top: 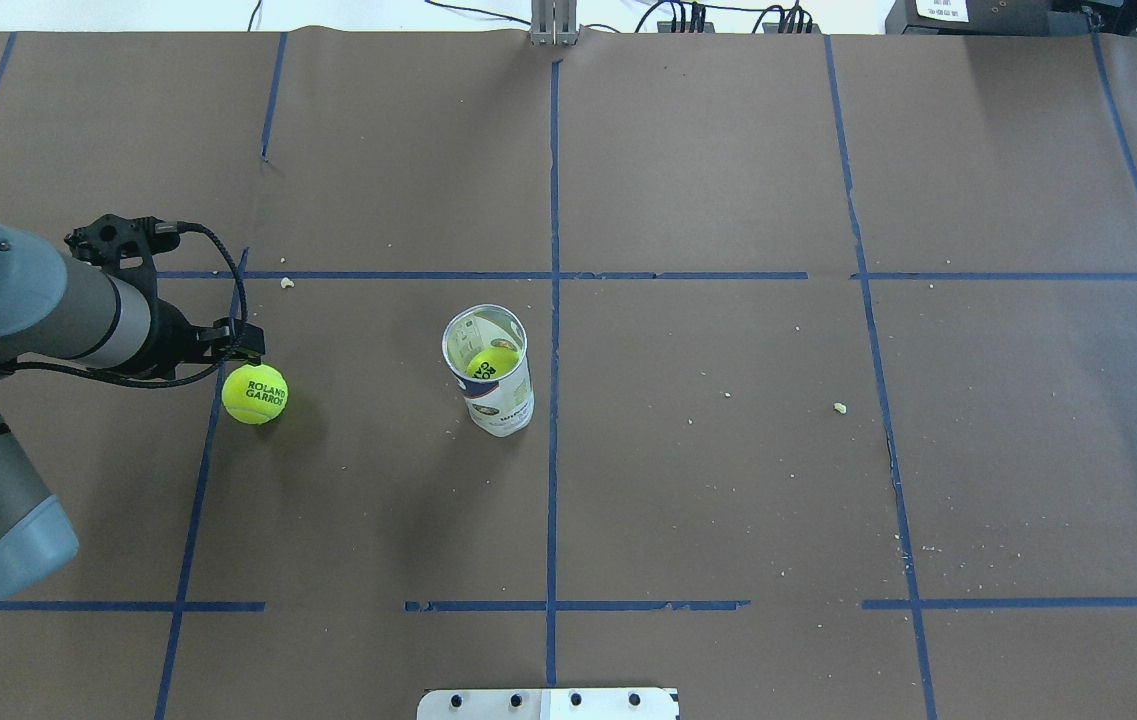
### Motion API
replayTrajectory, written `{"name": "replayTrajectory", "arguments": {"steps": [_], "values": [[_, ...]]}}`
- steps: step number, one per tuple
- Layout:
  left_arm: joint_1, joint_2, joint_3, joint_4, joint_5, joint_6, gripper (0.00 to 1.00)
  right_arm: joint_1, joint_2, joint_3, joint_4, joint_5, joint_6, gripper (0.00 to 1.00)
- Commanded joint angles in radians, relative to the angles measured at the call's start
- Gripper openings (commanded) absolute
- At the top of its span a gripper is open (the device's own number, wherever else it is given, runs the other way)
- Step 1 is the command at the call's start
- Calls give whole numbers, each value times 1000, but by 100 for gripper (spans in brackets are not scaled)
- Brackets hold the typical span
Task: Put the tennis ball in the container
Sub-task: 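Reach the left gripper down to the tennis ball and close on it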
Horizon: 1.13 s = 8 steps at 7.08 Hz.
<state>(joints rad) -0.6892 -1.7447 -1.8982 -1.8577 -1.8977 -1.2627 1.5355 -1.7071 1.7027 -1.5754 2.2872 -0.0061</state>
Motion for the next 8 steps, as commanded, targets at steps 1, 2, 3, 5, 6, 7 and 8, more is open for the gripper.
{"name": "replayTrajectory", "arguments": {"steps": [1,2,3,5,6,7,8], "values": [[29,-36,45,-3,3,-24,100,0,0,0,0,0,0,100],[39,-36,65,-23,5,-27,100,0,0,0,0,0,0,100],[45,-35,92,-52,5,-27,100,0,0,0,0,0,0,100],[74,-36,131,-74,32,-27,100,0,0,0,0,0,0,100],[77,-36,131,-74,32,-29,100,0,0,0,0,0,0,100],[82,-36,139,-75,32,-35,100,0,0,0,0,0,0,100],[83,-39,143,-75,28,-34,69,0,0,0,0,0,0,100]]}}
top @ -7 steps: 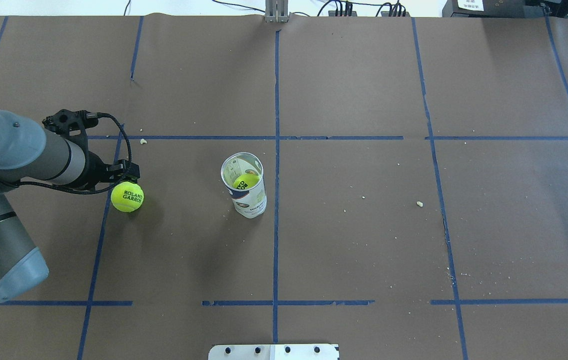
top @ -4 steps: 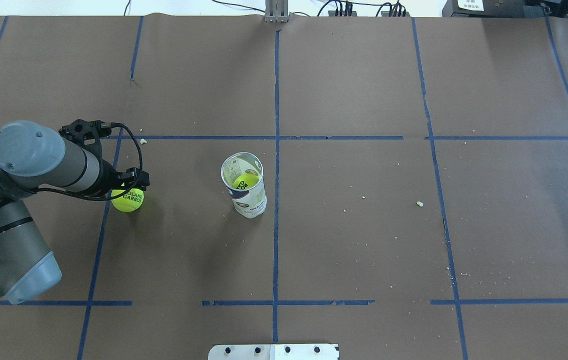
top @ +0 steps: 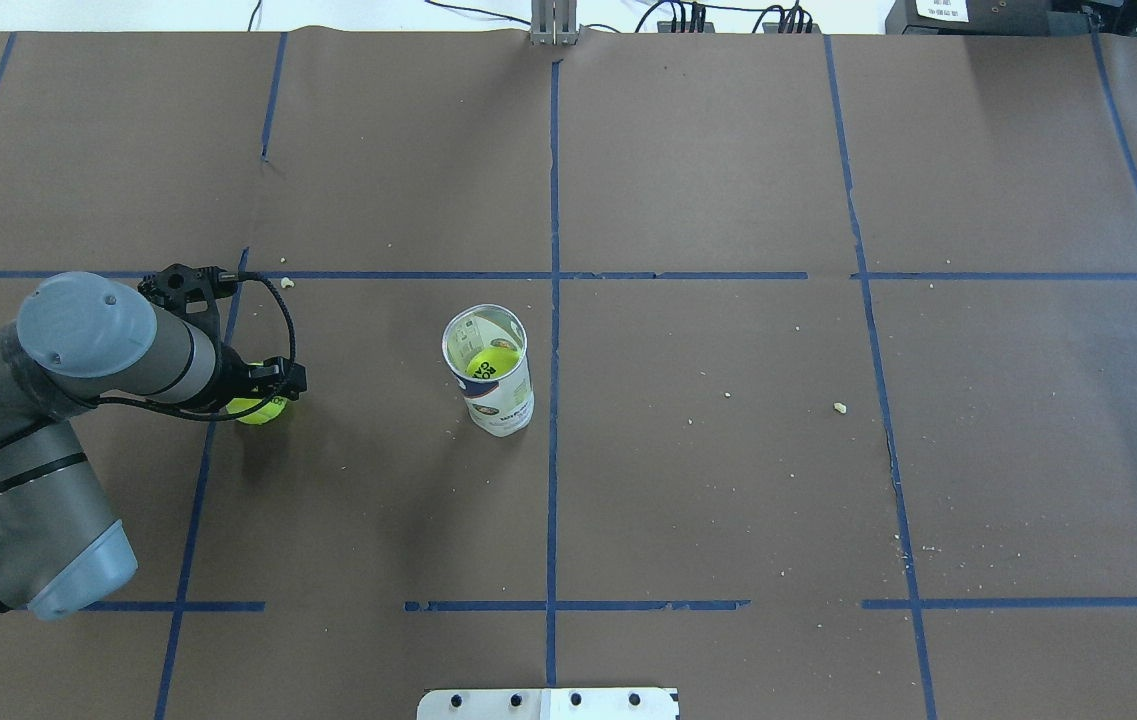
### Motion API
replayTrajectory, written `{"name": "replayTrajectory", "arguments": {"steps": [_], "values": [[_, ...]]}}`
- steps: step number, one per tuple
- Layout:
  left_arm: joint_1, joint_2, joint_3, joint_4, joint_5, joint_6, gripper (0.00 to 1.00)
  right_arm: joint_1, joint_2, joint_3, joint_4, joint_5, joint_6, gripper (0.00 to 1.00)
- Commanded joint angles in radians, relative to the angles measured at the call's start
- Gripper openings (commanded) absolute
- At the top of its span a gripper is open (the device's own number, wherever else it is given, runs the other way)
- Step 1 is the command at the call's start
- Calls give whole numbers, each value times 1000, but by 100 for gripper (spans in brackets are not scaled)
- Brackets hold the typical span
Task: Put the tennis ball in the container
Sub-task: 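Lift the held tennis ball and carry it over the clear cup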
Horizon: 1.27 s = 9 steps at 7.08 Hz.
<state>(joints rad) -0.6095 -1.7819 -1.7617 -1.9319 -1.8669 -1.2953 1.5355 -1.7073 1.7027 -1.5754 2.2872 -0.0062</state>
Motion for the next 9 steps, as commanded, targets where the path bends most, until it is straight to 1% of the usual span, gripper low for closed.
{"name": "replayTrajectory", "arguments": {"steps": [1,2,3,4,5,6,7,8,9], "values": [[2,-2,-2,-1,-5,-4,25,0,0,0,0,0,0,100],[1,-1,-18,1,-9,-4,18,0,0,0,0,0,0,100],[-6,7,-86,17,-9,-2,16,0,0,0,0,0,0,100],[-15,10,-169,72,-9,-4,16,0,0,0,0,0,0,100],[-18,-8,-268,202,-9,-4,16,0,0,0,0,0,0,100],[-50,-57,-344,312,-17,-6,16,0,0,0,0,0,0,100],[-93,-150,-375,450,-58,-7,17,0,0,0,0,0,0,100],[-95,-247,-377,578,-58,-37,18,0,0,0,0,0,0,100],[-88,-314,-372,641,-60,-86,18,0,2,0,0,0,0,100]]}}
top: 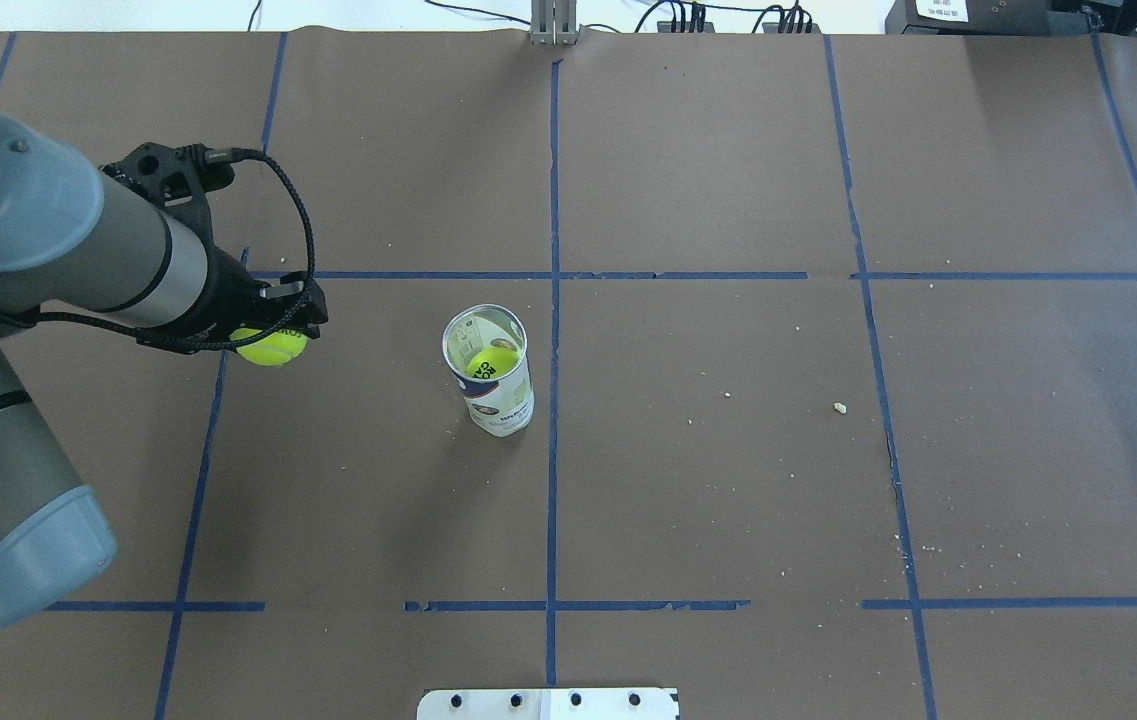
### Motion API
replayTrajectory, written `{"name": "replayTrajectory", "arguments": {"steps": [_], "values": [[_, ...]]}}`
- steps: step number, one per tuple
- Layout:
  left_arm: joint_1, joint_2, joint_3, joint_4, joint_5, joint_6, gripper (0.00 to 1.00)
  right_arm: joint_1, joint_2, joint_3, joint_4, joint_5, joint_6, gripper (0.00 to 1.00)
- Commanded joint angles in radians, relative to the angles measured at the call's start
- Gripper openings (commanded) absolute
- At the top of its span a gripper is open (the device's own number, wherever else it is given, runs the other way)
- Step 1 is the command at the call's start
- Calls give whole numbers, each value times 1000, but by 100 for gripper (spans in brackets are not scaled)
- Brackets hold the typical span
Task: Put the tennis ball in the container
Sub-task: 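Lift the held tennis ball and carry it over the clear cup, then lower the ball into the cup and open the left gripper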
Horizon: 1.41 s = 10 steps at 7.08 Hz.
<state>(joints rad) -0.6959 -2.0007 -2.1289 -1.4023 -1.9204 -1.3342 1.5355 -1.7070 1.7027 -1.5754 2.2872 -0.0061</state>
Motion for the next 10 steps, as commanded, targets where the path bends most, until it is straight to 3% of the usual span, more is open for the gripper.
{"name": "replayTrajectory", "arguments": {"steps": [1,5,9,10], "values": [[4,-183,21,174,-6,-90,18,0,0,0,0,0,0,100],[36,-427,257,195,-32,-201,29,0,0,0,0,0,0,100],[93,-426,256,190,-28,-263,43,0,0,0,0,0,0,100],[93,-423,257,190,-28,-263,59,0,0,0,0,0,0,100]]}}
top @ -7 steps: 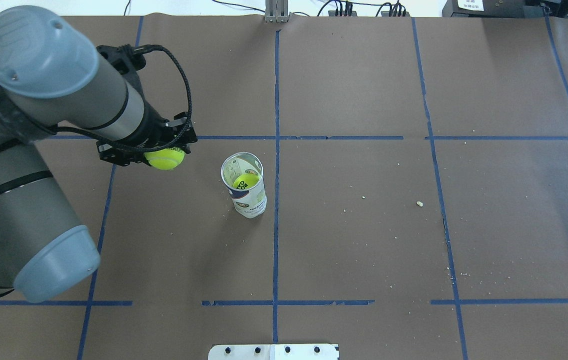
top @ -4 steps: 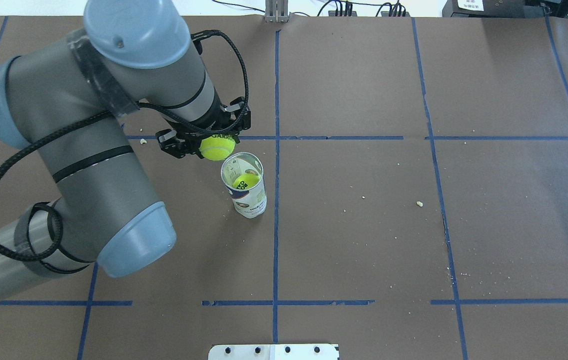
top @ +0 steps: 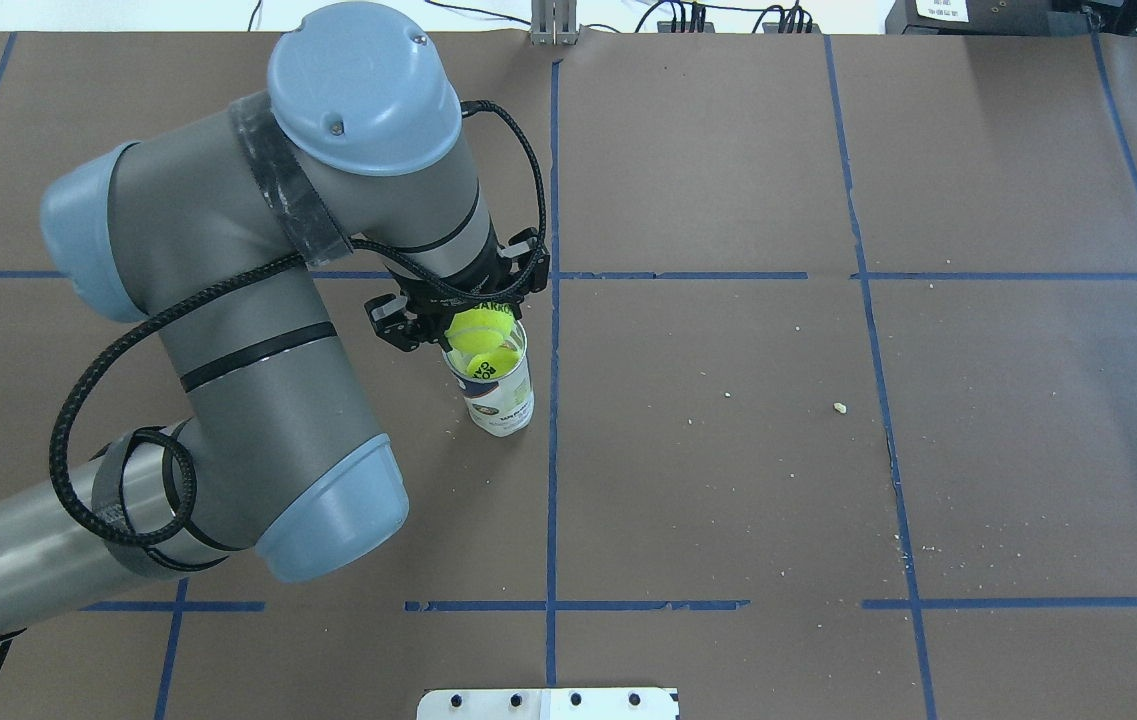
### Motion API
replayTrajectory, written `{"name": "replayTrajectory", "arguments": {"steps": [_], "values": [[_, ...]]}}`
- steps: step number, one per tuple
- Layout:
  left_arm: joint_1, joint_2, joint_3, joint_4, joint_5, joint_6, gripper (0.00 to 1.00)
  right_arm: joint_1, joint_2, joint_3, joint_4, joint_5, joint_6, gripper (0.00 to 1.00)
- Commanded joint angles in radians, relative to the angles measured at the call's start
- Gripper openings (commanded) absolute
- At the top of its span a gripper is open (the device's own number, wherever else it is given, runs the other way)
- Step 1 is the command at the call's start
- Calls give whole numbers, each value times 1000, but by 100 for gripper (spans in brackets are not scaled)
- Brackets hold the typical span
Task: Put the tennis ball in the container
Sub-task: 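Lower the ball into the cup and open the left gripper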
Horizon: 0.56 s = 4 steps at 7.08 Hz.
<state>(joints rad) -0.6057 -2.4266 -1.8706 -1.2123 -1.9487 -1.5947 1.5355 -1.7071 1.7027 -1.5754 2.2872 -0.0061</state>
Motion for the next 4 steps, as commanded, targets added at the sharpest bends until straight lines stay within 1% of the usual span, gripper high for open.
{"name": "replayTrajectory", "arguments": {"steps": [1,3,4], "values": [[3,3,-2,2,1,-2,98,0,0,0,0,0,0,100],[1,3,-10,-1,-4,-1,100,0,0,0,0,0,0,100],[-2,6,-36,-1,-1,10,100,0,0,0,0,1,0,100]]}}
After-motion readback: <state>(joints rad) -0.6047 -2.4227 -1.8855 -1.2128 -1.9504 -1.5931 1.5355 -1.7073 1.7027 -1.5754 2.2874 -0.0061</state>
